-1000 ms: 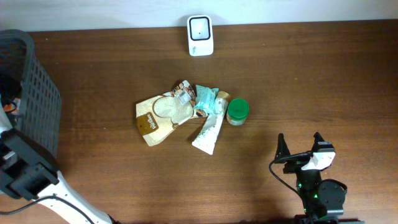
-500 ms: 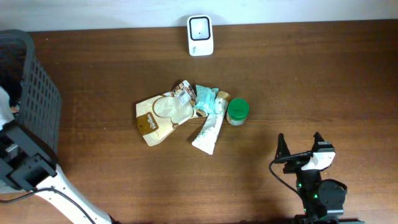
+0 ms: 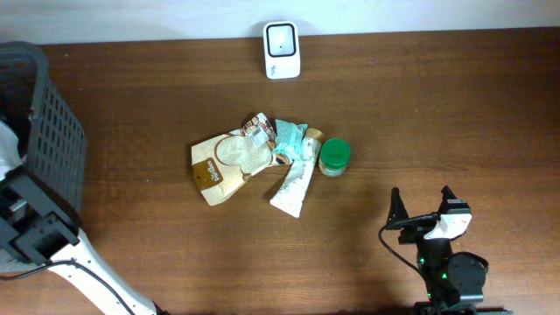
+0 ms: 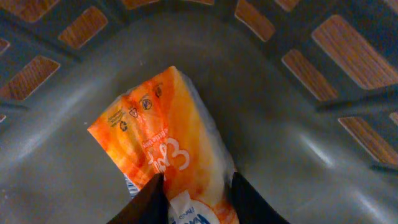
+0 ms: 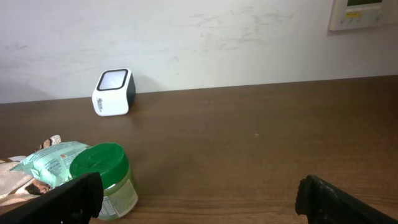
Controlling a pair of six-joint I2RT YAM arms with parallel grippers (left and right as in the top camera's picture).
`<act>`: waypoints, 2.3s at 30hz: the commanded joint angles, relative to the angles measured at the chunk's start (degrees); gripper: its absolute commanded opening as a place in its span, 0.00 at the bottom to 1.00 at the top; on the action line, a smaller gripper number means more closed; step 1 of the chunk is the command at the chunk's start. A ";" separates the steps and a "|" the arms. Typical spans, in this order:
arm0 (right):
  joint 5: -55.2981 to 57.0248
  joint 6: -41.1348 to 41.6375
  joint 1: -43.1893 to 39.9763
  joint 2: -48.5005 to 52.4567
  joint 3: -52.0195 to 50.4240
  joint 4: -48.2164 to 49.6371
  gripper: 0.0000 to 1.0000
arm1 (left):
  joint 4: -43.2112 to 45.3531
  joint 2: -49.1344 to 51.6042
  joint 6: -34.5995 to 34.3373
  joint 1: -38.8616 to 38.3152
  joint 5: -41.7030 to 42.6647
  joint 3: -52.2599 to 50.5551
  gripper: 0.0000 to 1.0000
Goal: Scan the item barcode
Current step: 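Reach the left gripper into the basket and grasp the orange tissue pack, then carry the tissue pack past the scanner and drop it right of the jar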
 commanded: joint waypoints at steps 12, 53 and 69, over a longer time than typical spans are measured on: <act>-0.28 0.42 0.48 -0.44 -0.52 0.09 0.98 | -5.64 -8.35 0.11 0.09 0.87 0.26 0.00; -0.28 0.42 0.48 -0.44 -0.52 0.09 0.98 | -17.75 -24.70 0.37 -61.75 19.91 -4.70 0.00; -0.28 0.42 0.48 -0.44 -0.52 0.09 0.98 | -15.19 -17.86 4.17 -82.75 2.99 -4.70 0.00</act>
